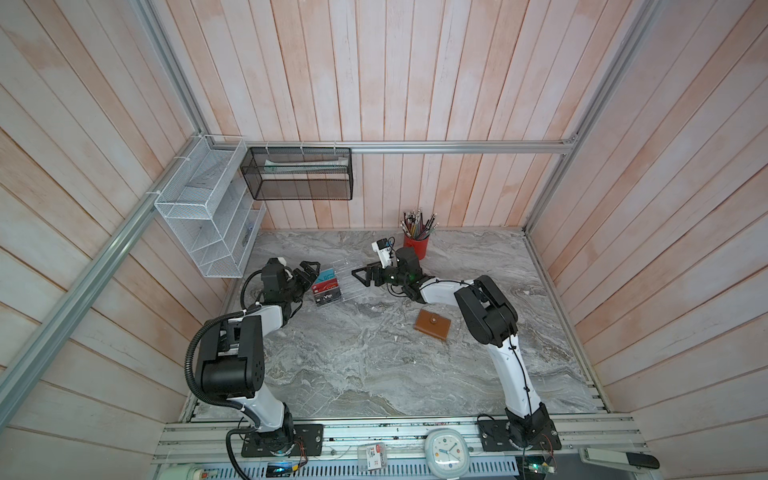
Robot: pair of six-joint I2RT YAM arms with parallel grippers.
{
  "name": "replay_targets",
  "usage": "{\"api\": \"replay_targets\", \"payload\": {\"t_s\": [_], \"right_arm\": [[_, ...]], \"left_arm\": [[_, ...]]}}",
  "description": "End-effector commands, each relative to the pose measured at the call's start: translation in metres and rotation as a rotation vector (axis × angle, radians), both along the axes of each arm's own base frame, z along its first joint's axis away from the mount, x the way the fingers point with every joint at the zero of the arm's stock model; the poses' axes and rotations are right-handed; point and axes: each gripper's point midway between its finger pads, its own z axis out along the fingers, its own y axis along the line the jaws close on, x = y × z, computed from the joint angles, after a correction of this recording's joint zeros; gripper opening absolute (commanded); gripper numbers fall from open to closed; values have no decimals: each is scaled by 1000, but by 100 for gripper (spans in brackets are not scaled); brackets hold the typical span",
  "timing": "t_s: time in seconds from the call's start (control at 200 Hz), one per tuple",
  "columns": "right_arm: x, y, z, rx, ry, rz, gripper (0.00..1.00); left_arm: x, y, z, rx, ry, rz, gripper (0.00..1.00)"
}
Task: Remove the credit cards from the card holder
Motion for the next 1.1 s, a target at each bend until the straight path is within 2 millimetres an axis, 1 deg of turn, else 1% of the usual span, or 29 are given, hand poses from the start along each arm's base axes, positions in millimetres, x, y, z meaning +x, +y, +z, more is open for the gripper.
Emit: {"api": "replay_targets", "payload": {"t_s": [0.0,0.19,0.465,0.6,0.745,0.895,0.965,1.01,1.095], "right_arm": [[-4,10,5,32,-3,35,98],[-8,8,5,31,0,33,98],[-10,3,13,21,-8,29,98],[-14,-3,16,15,-10,8,98],[-17,-11,21,6,-16,-15,98],[-23,-23,37,5,-34,-40,98],[-27,-32,45,-23,-43,-67,98],[-29,-42,51,-44,-52,-96,98],[-41,-66,66,-76,-77,-151,98]], "left_arm": [[-5,-11,-1,-11,-11,-27,100],[-12,-26,-2,-9,-3,-53,100],[-22,-35,-2,0,7,-57,100],[-27,-31,-4,22,28,-46,100],[-30,-22,5,85,31,-18,100],[-39,-13,11,133,59,5,100],[-45,-10,16,162,57,17,100],[-49,-10,23,178,43,16,100],[-58,-21,38,205,3,-15,100]]}}
